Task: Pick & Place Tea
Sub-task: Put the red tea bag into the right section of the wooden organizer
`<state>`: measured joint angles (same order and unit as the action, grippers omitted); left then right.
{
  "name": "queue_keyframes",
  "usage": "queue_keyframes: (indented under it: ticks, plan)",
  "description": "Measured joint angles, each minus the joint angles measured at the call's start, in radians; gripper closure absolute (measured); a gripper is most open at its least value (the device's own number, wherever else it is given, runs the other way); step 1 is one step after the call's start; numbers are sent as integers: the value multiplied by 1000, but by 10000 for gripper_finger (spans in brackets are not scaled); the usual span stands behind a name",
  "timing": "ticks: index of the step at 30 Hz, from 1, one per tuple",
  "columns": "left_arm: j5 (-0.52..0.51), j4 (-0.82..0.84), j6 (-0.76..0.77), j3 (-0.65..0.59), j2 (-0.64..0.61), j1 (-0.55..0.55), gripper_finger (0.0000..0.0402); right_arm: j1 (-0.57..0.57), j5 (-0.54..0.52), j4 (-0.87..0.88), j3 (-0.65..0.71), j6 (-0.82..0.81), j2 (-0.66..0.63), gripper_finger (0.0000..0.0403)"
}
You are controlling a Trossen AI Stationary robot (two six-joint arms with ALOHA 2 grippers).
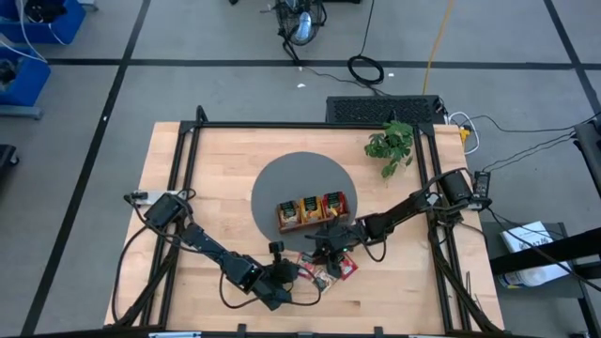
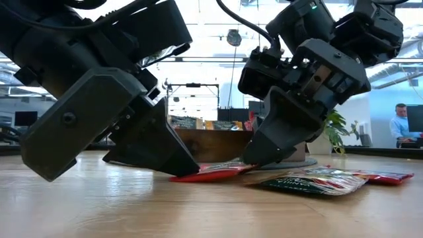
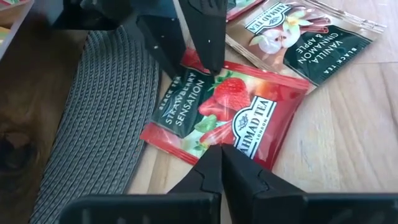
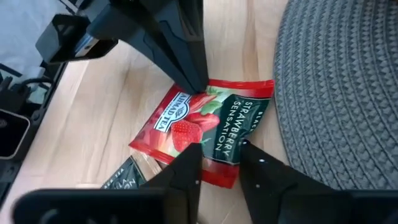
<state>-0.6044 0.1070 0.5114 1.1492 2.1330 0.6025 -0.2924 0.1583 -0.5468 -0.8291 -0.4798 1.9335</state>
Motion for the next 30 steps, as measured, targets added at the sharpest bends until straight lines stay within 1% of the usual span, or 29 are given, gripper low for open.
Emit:
queue_keyframes:
  ticks: [2,5,7,11,14,17,20,22,25,26,28,30]
  plan:
    - [-1,0,7,0,0,0,382,0,2,1,0,19,0,335]
    - [-12,-6,4,-1,1,4,389,-1,5,3,0,61,1,384]
    - [-14,-8,-5,-2,1,8,392,-2,8,3,0,89,2,396]
    - [-18,-6,2,-2,-3,18,394,-2,17,3,0,124,2,400]
    - [-17,-4,21,-2,-23,28,385,-3,36,21,1,152,-19,401]
    - [9,9,13,-5,-60,49,372,-5,47,92,3,190,-77,403]
    - [19,26,-24,-9,-111,72,361,-6,30,178,3,228,-152,403]
    - [-28,1,-51,-7,-142,90,354,-8,13,224,2,237,-198,403]
    - [-170,-28,-79,-4,-169,117,347,-18,-38,255,2,245,-238,403]
    - [-189,-32,-86,-4,-168,121,347,-22,-48,261,2,237,-243,403]
    - [-187,-22,-87,-5,-165,122,346,-27,-49,264,2,212,-244,403]
    - [-158,-21,-76,-5,-166,119,346,-36,-50,282,2,195,-243,400]
